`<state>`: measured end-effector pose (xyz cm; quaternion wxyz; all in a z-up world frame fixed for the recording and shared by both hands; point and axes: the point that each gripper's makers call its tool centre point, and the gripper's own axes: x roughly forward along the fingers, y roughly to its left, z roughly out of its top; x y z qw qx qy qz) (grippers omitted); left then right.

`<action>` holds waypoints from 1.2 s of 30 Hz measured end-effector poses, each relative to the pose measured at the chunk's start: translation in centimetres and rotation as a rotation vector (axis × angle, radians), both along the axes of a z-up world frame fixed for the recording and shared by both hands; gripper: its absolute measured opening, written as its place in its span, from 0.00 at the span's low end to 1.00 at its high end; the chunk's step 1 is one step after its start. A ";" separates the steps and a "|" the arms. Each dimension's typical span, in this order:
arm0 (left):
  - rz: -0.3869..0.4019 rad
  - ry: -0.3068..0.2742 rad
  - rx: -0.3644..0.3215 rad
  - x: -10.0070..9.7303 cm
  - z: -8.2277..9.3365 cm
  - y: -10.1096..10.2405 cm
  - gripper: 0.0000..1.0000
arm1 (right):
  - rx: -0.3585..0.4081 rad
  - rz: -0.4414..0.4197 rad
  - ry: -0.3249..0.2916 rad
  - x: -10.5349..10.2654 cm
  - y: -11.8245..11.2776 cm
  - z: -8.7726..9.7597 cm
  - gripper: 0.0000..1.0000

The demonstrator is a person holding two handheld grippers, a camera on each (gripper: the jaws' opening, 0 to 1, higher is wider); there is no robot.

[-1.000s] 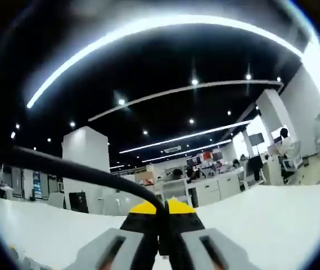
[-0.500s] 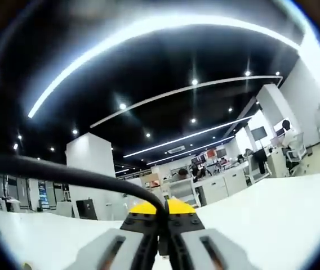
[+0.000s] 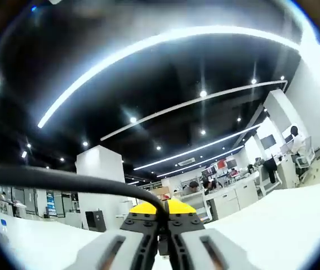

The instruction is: Locate the USB plug end of the data cable currently connected to the USB port on the desk. Grip the plug, withdraw it from the port, and place it onto the desktop.

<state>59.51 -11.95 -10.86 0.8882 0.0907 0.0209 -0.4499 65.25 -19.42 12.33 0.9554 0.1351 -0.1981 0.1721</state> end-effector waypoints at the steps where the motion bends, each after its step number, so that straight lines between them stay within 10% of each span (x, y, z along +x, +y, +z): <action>1: 0.000 0.000 0.000 0.0 0.0 0.0 0.69 | -0.001 0.003 -0.003 -0.3 0.2 0.2 0.05; 17: 0.011 0.022 -0.042 0.2 0.4 0.3 0.69 | -0.237 -0.069 0.116 -0.7 -0.6 -4.7 0.05; 36: 0.047 -0.019 -0.021 -1.3 1.3 1.0 0.67 | -0.314 -0.072 0.153 -3.5 -4.0 -6.5 0.05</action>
